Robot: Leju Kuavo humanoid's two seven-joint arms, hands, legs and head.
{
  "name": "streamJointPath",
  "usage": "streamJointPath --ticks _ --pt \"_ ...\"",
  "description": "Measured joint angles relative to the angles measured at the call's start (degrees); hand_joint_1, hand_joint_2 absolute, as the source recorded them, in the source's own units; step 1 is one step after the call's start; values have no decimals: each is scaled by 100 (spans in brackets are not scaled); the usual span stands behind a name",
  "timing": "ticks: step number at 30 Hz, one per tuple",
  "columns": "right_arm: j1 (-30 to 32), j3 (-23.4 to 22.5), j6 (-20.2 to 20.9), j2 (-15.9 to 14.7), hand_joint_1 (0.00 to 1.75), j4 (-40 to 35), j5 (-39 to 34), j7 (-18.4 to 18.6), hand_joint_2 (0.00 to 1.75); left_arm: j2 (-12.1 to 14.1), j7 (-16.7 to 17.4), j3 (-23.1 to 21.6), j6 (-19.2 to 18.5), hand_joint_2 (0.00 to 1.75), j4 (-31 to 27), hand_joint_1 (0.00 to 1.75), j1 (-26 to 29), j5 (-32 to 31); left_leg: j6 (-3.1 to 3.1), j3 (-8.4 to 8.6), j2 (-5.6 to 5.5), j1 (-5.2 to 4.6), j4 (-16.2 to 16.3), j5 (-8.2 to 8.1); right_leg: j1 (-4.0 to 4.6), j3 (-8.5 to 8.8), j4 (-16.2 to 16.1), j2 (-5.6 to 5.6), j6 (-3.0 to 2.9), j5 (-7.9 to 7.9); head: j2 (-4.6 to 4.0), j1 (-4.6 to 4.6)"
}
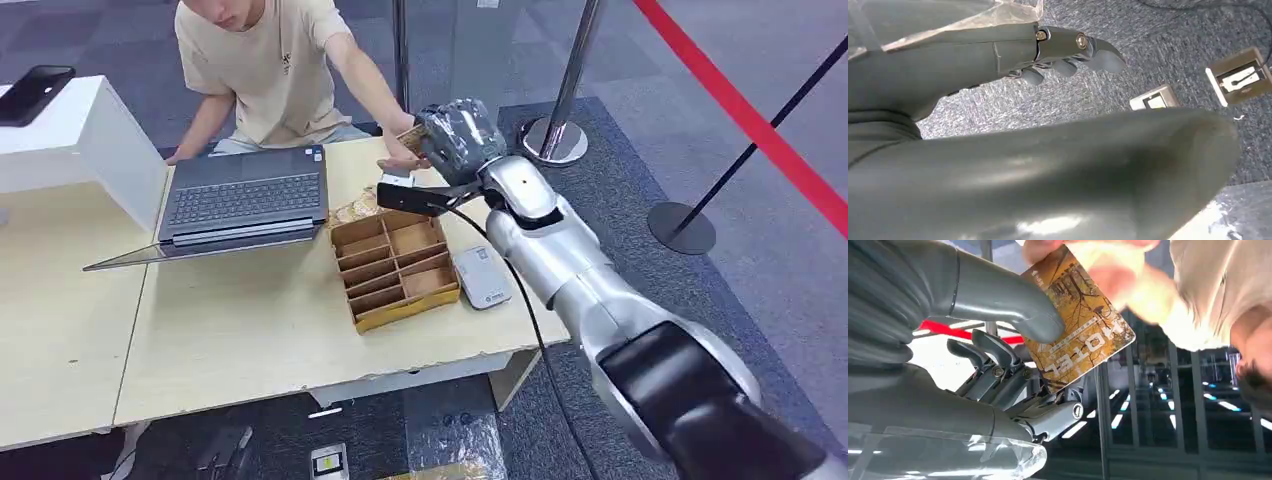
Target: Pass the card to the sensor for recognition and then transmit it.
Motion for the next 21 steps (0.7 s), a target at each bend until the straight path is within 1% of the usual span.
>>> streamJointPath --ticks 1,2,3,4,5,9,10,13,17,21 --pt "30 7 -7 0 175 15 -6 4 175 0 0 -4 -4 0 0 0 11 2 0 0 0 0 0 0 0 0 0 0 0 0 0 0" --pt "68 13 -20 0 134 29 -35 4 175 0 0 -9 -11 0 0 0 27 7 0 1 0 0 0 0 0 1 0 0 0 0 0 0" --pt "106 15 -35 2 134 39 -61 7 175 0 0 -11 -15 0 0 0 42 9 0 1 1 0 0 0 0 1 0 0 0 0 0 0" --pt "153 17 -51 0 37 46 -79 13 175 0 0 -15 -17 0 0 0 57 20 0 1 1 0 0 0 0 0 0 0 0 0 0 0" --pt "214 20 -61 2 0 55 -109 13 175 0 0 -20 -22 0 0 0 72 22 0 1 1 0 0 0 0 1 0 0 0 0 0 0" --pt "498 20 -105 2 0 107 -247 -22 175 0 0 -28 -22 0 0 0 158 28 0 1 1 0 0 0 0 1 0 0 0 0 0 0" --pt "554 20 -120 2 0 127 -286 -59 0 0 0 -33 -22 0 0 0 183 39 0 1 2 0 0 0 0 0 0 1 0 0 0 0" --pt "675 -13 -153 2 0 133 -459 -162 0 0 -9 -33 -13 0 0 0 234 53 0 0 1 -1 0 0 0 0 0 0 0 0 0 0" --pt "734 -155 -133 15 0 76 -1122 -267 0 0 -52 -33 64 0 0 0 248 118 0 0 2 0 0 0 0 0 0 0 0 0 0 -2" --pt "907 -463 98 37 0 -303 -1866 -289 0 0 -111 -33 162 0 0 0 257 205 0 -1 1 0 0 0 0 0 0 0 0 0 0 -2"
